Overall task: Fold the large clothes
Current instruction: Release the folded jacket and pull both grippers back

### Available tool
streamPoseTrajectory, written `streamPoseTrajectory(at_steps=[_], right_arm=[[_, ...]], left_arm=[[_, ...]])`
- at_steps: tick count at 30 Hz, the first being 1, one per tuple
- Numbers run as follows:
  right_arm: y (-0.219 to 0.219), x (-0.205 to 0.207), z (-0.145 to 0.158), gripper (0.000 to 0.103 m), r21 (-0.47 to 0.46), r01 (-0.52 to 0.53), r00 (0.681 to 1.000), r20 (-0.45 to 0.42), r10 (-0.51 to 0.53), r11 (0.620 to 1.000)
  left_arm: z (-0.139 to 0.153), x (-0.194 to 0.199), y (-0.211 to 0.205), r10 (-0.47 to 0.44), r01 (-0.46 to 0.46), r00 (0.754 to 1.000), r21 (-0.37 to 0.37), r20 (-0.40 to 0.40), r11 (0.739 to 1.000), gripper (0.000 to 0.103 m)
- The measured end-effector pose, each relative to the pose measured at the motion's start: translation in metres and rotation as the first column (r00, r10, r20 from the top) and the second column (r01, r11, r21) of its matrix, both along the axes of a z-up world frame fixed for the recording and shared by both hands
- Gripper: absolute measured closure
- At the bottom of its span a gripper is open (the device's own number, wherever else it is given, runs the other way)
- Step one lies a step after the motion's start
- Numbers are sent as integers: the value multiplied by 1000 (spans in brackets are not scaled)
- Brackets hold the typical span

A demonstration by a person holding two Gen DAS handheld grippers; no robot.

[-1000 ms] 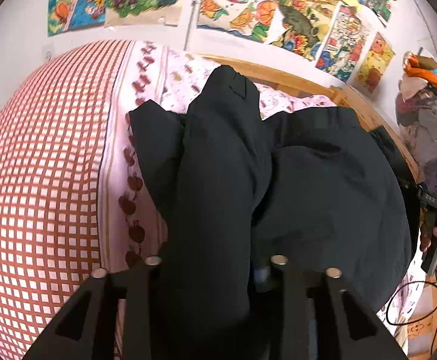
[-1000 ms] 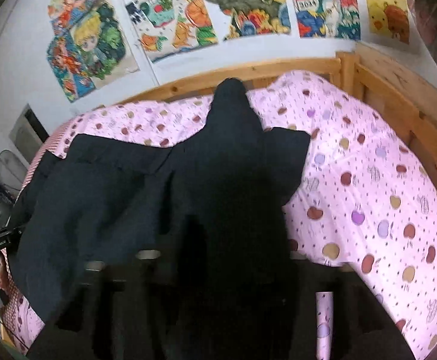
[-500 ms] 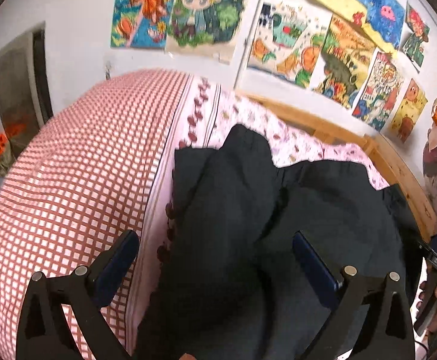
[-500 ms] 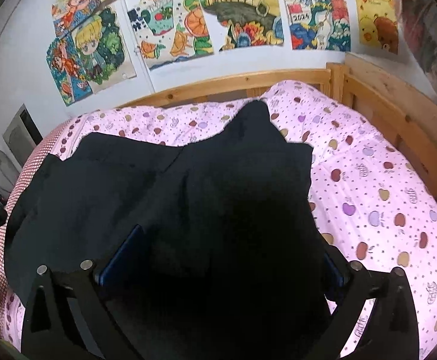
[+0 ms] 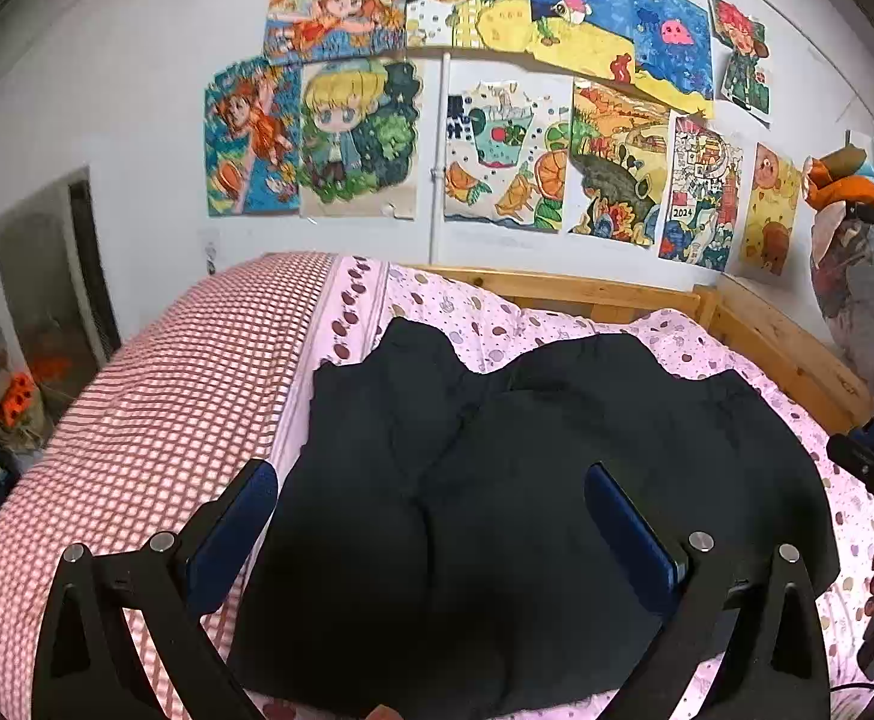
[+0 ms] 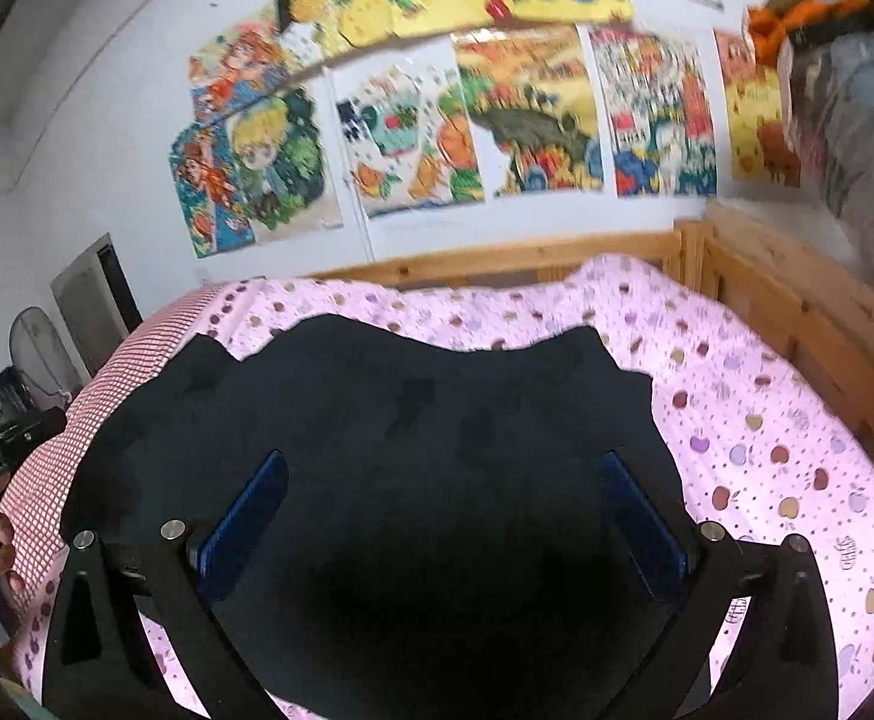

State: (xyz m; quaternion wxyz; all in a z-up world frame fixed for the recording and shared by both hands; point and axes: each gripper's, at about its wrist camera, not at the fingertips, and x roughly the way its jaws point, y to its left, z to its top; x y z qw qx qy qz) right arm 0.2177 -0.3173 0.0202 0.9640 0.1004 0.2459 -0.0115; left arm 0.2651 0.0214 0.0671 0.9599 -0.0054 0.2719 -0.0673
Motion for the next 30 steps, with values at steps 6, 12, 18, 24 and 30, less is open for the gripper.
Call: streamPoseTrajectory(at_steps=[6, 12, 18, 24, 30], right_arm=[[20, -29, 16, 2, -38, -7, 998, 65, 9, 999], [33, -63, 28, 2, -69, -3, 992, 125, 12, 998], [46, -89, 33, 2, -69, -9, 987, 161, 20, 998], [56, -111, 27, 2, -50, -18, 981, 194, 27, 999], [67, -130, 17, 2, -47, -36, 978, 206, 45, 998]], left_arm=[[7, -35, 1, -17, 17, 999, -23, 34, 1000, 0], [5, -66, 2, -32, 30, 997, 18, 67, 999, 0], [10, -84, 10, -28, 29, 998, -22, 53, 999, 0], [13, -105, 13, -18, 20, 997, -19, 70, 1000, 0], [9, -128, 14, -23, 24, 995, -10, 99, 1000, 0]])
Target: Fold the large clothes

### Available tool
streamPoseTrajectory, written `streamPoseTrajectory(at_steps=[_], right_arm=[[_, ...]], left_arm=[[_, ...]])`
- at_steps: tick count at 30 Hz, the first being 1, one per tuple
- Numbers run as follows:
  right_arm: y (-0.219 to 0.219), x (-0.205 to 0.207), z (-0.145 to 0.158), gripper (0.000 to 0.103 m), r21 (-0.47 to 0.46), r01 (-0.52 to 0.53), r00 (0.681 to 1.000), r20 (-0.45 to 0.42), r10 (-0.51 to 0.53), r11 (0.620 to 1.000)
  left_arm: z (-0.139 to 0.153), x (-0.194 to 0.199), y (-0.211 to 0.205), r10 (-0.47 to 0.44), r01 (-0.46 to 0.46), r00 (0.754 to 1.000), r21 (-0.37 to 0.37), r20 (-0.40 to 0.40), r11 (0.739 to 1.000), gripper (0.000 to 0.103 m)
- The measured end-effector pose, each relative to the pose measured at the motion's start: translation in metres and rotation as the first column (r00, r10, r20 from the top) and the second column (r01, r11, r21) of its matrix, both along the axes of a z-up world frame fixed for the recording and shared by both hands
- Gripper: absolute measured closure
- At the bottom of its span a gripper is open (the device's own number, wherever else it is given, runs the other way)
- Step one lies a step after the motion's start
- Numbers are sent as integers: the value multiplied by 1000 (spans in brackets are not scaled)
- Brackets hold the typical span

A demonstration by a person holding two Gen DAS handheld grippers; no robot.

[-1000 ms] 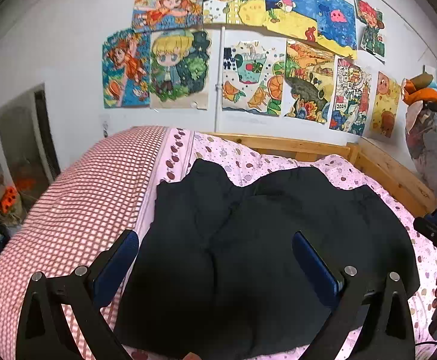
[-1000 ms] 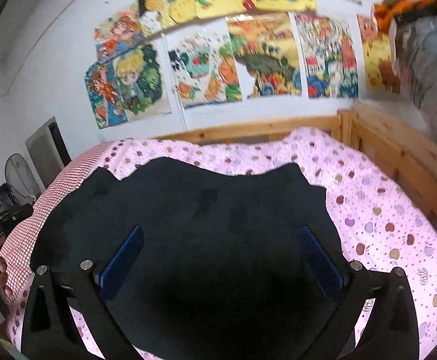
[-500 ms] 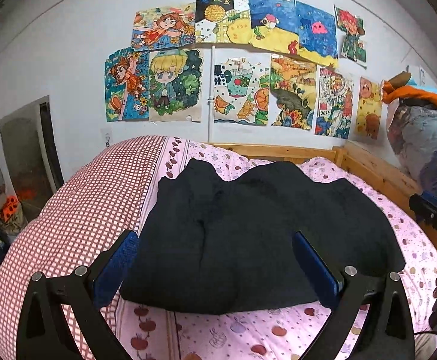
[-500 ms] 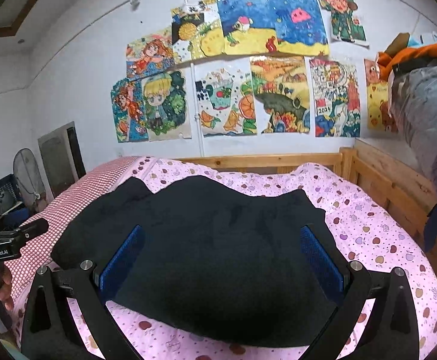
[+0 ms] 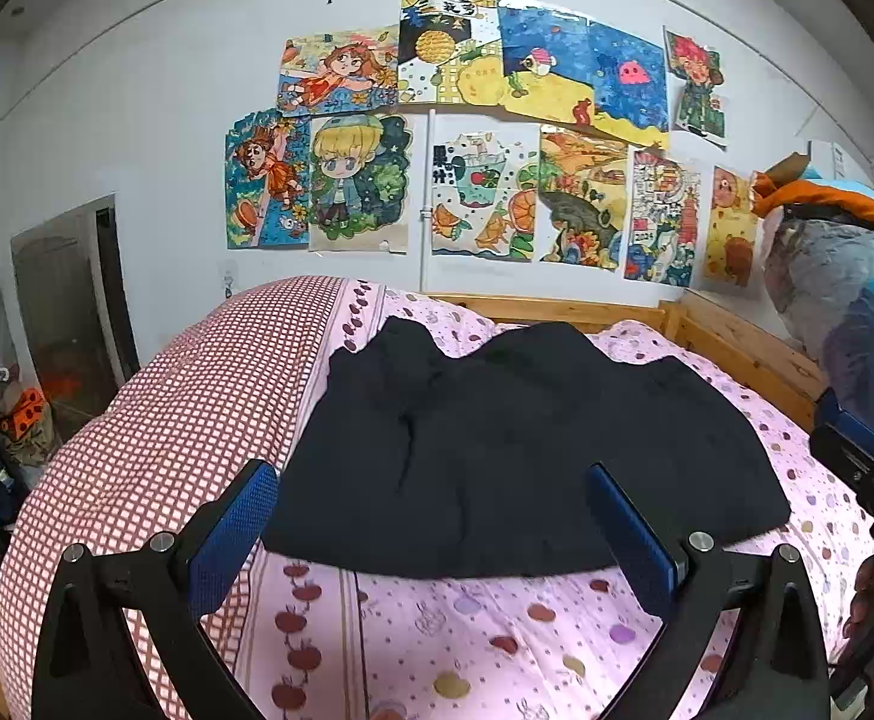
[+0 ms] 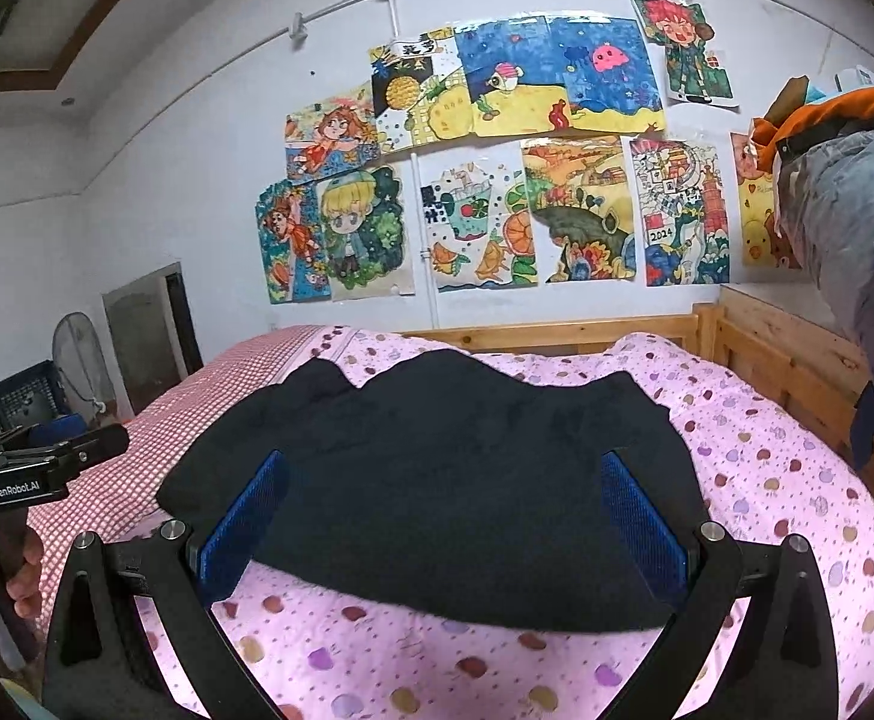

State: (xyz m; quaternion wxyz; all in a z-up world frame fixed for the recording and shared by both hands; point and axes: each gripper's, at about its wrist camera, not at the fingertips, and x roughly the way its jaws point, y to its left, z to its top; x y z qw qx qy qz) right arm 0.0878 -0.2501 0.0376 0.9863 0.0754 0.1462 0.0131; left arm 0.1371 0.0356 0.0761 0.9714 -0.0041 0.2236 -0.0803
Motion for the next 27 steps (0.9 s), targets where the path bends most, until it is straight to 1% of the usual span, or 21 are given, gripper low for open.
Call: streamPoseTrajectory(at_steps=[4, 7, 17, 19, 22, 24, 27], right_arm=[[7, -15, -2, 2, -17, 6, 1000, 20, -6, 1000], [12, -25, -1, 2, -37, 13, 999, 35, -12, 999], [29, -45, -4, 2, -85, 23, 999, 30, -21, 996], [31, -46, -6, 2, -88, 30, 999, 17, -29, 996], [34, -47, -10, 2, -110, 74, 997, -22, -77, 991], [38, -48, -15, 2, -132, 97, 993, -57, -105, 986], [41, -51, -19, 2, -139, 99, 990, -87, -112, 985]], left_arm=[[-3, -17, 1, -5, 5, 999, -5, 38, 1000, 0], [-5, -25, 0, -17, 16, 998, 5, 55, 1000, 0], [-18, -44, -4, -52, 49, 996, 39, 74, 998, 0], [-20, -48, -3, -50, 47, 995, 42, 81, 998, 0], [-26, -54, -1, -40, 35, 995, 56, 91, 998, 0], [-30, -57, 0, -34, 29, 996, 59, 85, 998, 0], [-36, -60, -1, -45, 40, 997, 66, 68, 997, 0]])
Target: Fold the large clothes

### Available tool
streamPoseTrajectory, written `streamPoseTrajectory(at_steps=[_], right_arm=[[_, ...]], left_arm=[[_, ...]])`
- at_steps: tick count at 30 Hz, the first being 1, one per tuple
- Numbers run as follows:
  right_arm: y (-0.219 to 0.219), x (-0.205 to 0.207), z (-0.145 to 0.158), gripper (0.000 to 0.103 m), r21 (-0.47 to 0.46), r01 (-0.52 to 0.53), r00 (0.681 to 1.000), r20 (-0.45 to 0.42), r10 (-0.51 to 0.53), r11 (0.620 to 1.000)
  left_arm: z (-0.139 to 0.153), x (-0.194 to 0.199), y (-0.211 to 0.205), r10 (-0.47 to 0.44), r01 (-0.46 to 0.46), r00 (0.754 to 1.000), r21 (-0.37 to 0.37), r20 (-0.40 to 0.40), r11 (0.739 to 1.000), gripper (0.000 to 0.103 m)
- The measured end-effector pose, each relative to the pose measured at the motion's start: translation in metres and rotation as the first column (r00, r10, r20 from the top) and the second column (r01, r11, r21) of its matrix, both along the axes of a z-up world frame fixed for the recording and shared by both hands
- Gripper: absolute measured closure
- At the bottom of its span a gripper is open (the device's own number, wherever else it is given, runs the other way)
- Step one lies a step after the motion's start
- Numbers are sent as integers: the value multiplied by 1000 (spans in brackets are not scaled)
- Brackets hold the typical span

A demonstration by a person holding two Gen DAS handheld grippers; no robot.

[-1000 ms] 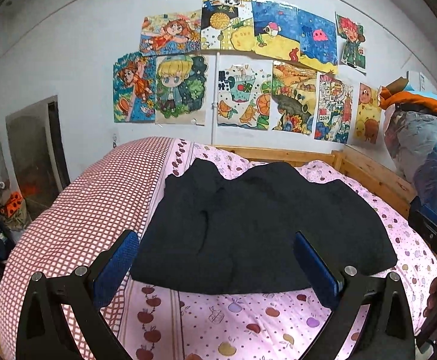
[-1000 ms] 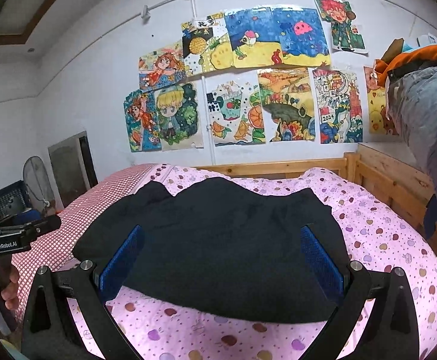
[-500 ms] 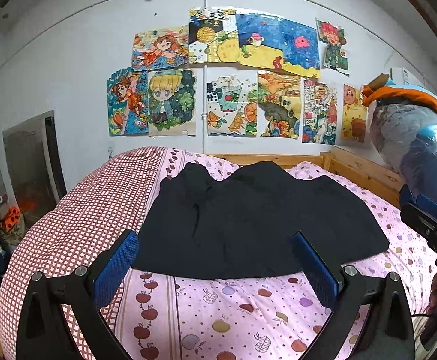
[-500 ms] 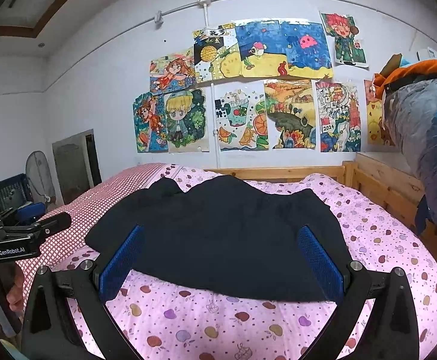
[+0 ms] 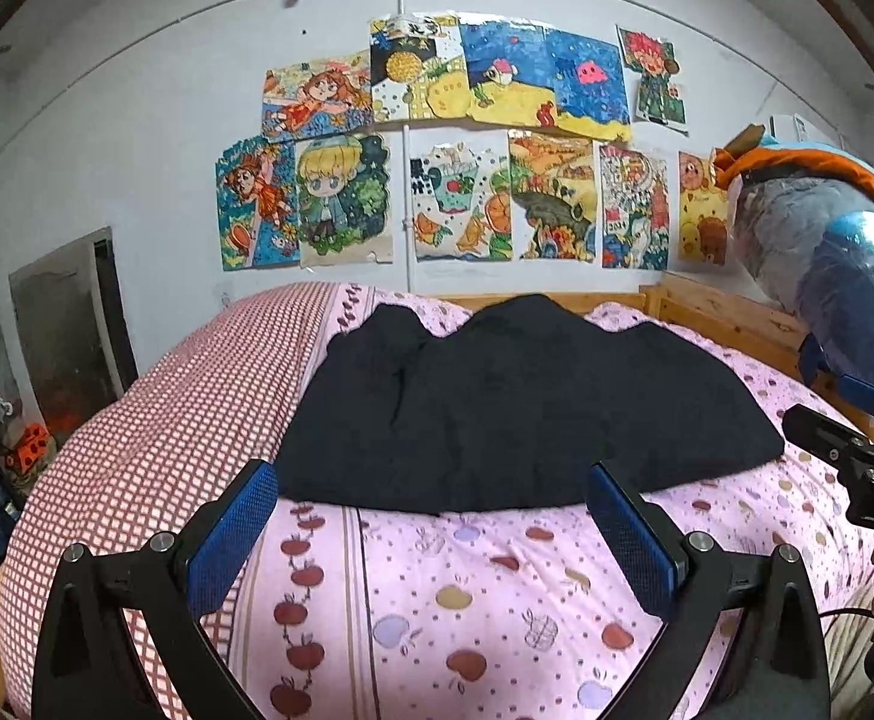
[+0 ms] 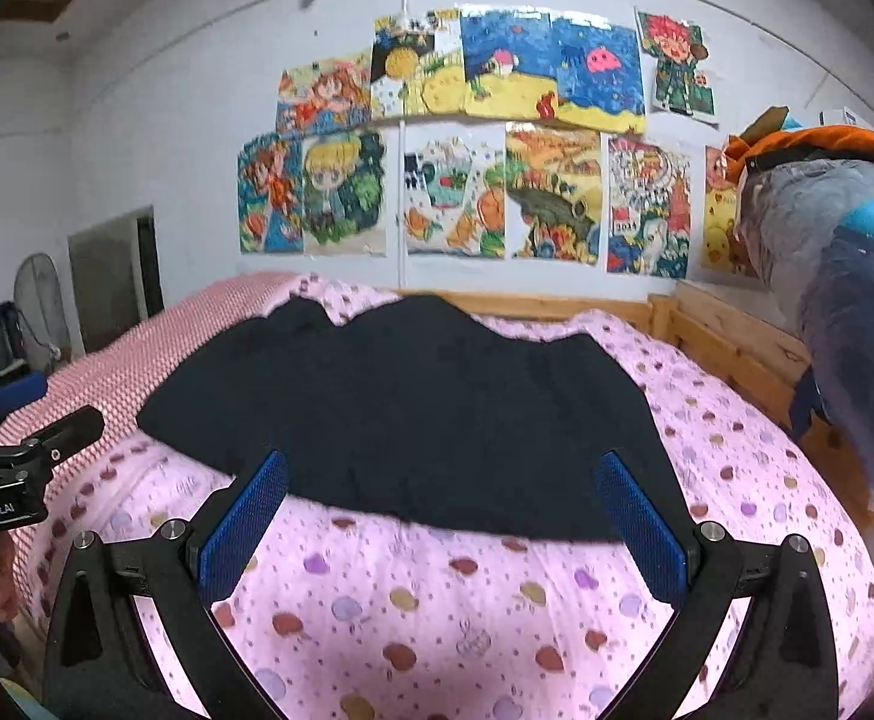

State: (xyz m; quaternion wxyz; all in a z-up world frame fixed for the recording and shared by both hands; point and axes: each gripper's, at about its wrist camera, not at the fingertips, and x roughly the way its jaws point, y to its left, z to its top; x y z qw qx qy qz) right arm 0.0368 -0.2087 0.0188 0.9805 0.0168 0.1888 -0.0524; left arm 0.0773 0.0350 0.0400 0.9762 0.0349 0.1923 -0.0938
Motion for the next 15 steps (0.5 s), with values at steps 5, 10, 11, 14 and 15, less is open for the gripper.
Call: streamPoseTrajectory(at_steps=[5, 10, 11, 14, 15], right_arm=[[1, -12, -4, 2, 26, 28, 1000, -12, -27, 999], [3, -23, -11, 2, 42, 48, 998, -29, -47, 998], [3, -24, -12, 2, 40, 53, 998, -32, -52, 998], [2, -28, -15, 2, 38, 63, 997, -44, -61, 997], [1, -29, -17, 2, 44, 65, 997, -51, -63, 997]], left_arm=[[-4, -13, 4, -12, 13, 1000, -19, 13, 1000, 0], [-11, -19, 5, -30, 29, 999, -29, -18, 999, 0], [-14, -20, 5, -30, 29, 999, -26, -22, 999, 0], [-20, -22, 2, -31, 31, 999, -13, -34, 999, 0], [-21, -21, 1, -31, 31, 999, -9, -41, 999, 0]])
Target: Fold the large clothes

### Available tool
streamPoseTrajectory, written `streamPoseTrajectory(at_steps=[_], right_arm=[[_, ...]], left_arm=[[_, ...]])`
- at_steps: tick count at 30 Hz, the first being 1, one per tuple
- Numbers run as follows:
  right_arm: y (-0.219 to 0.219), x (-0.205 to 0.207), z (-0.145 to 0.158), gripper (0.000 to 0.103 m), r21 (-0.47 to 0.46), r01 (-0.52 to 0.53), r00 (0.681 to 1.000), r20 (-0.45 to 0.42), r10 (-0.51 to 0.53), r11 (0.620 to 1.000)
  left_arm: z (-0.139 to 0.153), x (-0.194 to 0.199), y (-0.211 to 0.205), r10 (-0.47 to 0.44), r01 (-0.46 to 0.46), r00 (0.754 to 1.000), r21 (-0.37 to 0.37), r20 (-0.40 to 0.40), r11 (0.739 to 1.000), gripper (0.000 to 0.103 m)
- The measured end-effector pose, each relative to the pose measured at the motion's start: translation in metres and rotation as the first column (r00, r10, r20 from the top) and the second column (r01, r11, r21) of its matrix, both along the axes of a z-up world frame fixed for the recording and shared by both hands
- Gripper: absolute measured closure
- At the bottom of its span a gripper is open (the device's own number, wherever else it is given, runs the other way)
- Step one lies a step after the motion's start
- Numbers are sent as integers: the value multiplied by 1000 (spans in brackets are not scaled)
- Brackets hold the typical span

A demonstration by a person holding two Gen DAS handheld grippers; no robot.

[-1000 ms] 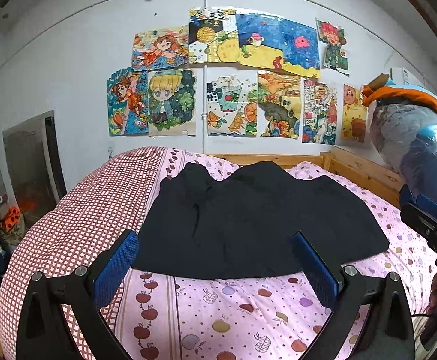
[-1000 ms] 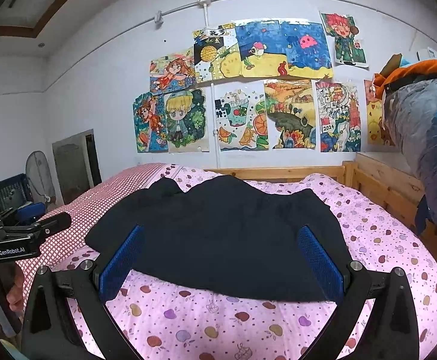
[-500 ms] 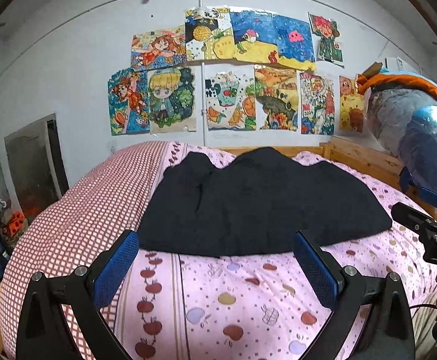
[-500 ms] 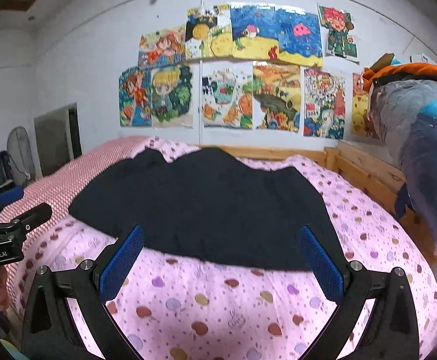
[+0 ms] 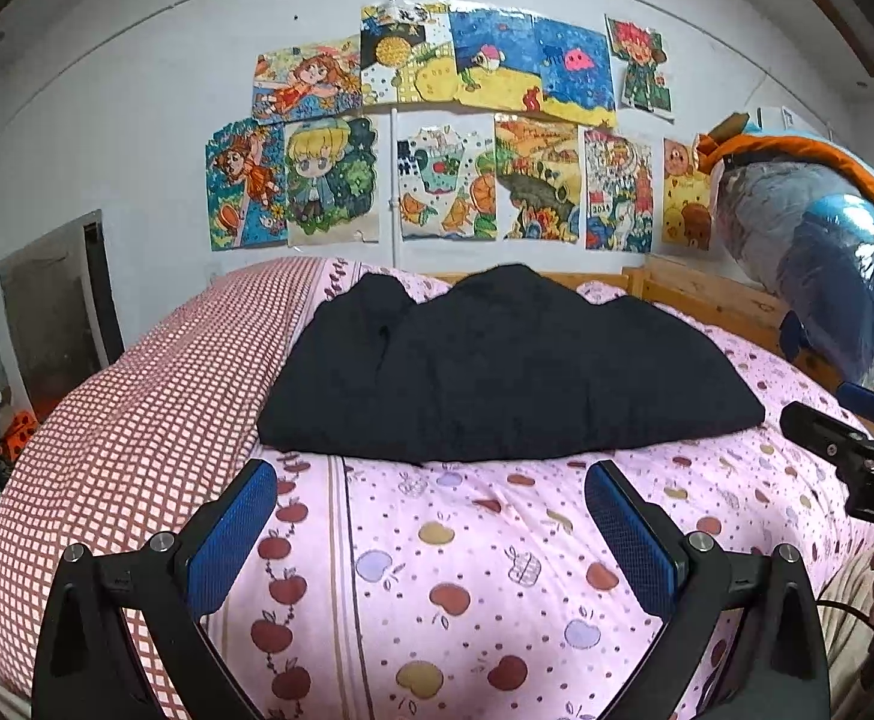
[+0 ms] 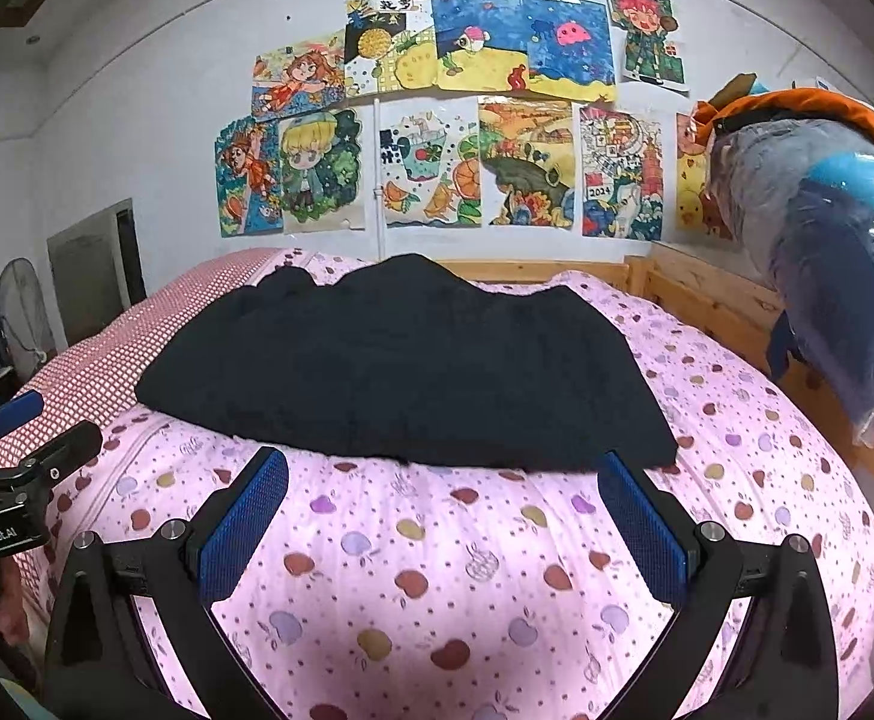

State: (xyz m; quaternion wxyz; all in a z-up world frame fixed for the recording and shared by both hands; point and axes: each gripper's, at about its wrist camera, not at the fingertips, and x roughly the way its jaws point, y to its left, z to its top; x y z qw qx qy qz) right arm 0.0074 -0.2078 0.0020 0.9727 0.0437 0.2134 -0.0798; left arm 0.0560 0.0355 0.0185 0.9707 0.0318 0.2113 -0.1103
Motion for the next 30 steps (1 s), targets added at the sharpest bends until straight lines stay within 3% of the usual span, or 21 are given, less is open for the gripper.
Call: streamPoseTrajectory(at_steps=[19, 30], right_arm=[[-7, -15, -27, 2, 50, 12, 999, -42, -10, 999], [-6, -17, -34, 2, 87, -40, 998, -35, 43, 995]], left_arm=[[-18, -9, -10, 4, -2, 999, 32, -42, 999, 0], [-22, -11, -15, 15, -13, 999, 49, -47, 999, 0]])
